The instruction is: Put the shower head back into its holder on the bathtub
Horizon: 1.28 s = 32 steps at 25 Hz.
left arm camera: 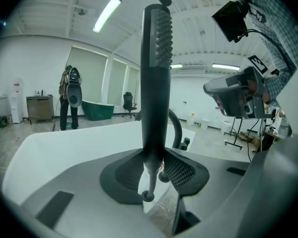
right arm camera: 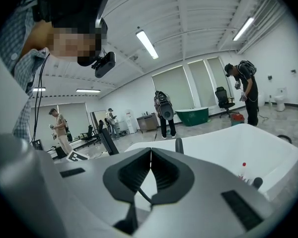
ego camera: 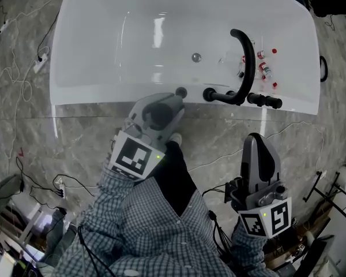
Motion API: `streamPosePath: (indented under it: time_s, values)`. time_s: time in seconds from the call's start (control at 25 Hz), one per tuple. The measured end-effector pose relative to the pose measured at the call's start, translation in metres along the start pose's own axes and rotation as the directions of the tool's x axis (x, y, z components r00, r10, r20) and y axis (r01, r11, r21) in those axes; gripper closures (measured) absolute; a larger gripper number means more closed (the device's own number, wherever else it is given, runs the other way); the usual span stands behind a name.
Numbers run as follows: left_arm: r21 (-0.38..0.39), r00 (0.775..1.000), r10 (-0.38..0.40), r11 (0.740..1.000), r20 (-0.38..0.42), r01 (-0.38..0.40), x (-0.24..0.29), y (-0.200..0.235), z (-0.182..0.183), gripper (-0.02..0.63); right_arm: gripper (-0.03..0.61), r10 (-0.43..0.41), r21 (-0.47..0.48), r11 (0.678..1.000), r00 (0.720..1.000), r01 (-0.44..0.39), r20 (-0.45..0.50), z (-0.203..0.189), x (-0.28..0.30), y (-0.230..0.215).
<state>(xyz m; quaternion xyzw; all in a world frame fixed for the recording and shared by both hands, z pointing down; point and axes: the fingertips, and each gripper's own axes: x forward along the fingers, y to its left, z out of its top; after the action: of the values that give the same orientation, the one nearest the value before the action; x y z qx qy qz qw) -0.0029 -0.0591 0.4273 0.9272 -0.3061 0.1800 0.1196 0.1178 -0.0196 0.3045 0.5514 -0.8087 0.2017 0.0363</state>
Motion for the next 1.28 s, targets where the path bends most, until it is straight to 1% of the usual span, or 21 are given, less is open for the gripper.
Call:
streamPosePath:
  time_s: [0.28,0.56,0.8,1.28]
  values:
    - [0.018,0.999,-0.02,1.0,-0.033,0.02,0.023,0.005,-0.027,0.482,0.563,-0.014,0.016,1.0,1.0,0.014,-0.01,-0.014,0.009,-0.011]
    - [0.009,0.998,-0.015,1.0,-0.063,0.015,0.047,0.008,-0.057,0.482,0.563,-0.021,0.038,0.999,0.999,0.022,-0.028,-0.035,0.012,-0.025]
    - [0.036,0.994,-0.029,0.999,-0.106,0.033,0.063,0.008,-0.082,0.482,0.563,-0.015,0.045,0.999,0.999,0.017,-0.037,-0.04,0.017,-0.028]
    - [0.037,0.987,-0.037,0.998,-0.158,0.043,0.092,0.011,-0.125,0.482,0.563,-0.027,0.06,0.998,0.997,0.031,-0.067,-0.066,0.024,-0.045]
